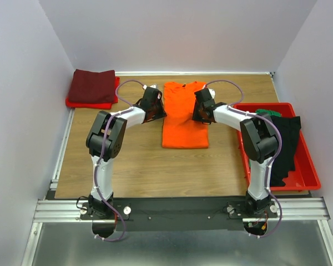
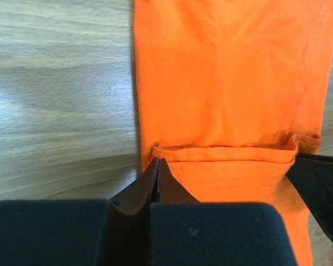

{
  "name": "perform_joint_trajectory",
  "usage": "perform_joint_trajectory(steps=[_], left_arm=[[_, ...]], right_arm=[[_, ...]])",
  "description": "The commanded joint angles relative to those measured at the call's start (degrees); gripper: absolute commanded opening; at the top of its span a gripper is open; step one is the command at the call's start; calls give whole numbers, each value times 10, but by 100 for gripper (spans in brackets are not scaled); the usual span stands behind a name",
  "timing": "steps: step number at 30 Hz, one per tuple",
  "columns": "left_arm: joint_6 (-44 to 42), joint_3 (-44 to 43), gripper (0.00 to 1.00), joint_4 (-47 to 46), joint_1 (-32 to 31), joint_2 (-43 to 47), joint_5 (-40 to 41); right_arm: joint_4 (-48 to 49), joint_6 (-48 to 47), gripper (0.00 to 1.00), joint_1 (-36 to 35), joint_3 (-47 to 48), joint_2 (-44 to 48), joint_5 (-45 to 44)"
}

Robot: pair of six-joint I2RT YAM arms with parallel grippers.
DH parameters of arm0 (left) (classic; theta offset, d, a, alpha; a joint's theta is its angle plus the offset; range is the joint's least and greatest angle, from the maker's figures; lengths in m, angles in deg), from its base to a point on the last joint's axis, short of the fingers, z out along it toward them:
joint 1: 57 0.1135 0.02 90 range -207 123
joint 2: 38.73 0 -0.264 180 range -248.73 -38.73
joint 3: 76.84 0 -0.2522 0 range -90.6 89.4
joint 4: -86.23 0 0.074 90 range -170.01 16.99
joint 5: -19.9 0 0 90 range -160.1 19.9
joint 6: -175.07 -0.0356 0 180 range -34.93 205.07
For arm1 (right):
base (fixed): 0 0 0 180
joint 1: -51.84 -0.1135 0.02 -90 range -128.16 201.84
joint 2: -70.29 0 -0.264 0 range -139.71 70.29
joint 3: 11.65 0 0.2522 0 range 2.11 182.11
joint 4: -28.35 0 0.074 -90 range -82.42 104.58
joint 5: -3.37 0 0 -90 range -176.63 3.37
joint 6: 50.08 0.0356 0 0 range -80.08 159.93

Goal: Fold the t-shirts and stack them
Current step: Fold the tshirt

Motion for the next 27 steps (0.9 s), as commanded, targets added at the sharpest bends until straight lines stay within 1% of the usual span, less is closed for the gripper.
perform_joint_trajectory(steps=[1, 5, 8, 11, 14, 16, 18, 20, 27], left_arm=[[-13, -17, 0, 6, -1, -12, -23], [-16, -20, 0, 4, 4, -1, -34], [-17, -16, 0, -1, 5, 29, -33], [-17, -15, 6, -16, 5, 58, -29], [-12, -13, 9, -18, 5, 79, -32], [-6, -5, 9, -22, 5, 93, -34], [-3, 2, 9, -26, 5, 105, -37], [0, 19, 9, -32, 5, 134, -36], [-3, 62, 12, -42, 5, 196, -10]], right_arm=[[-14, -10, 48, 4, 2, -14, -5], [-18, -12, 49, 5, 2, 11, -1], [-18, -17, 49, 5, 2, 51, 10], [-21, -17, 49, -3, 2, 84, 23], [-23, -14, 48, -22, 3, 95, 9], [-24, -14, 47, -33, 8, 89, 7], [-25, -12, 43, -40, 15, 72, 3], [-25, -10, 41, -49, 22, 53, 6], [-26, -13, 40, -54, 69, -32, -18]])
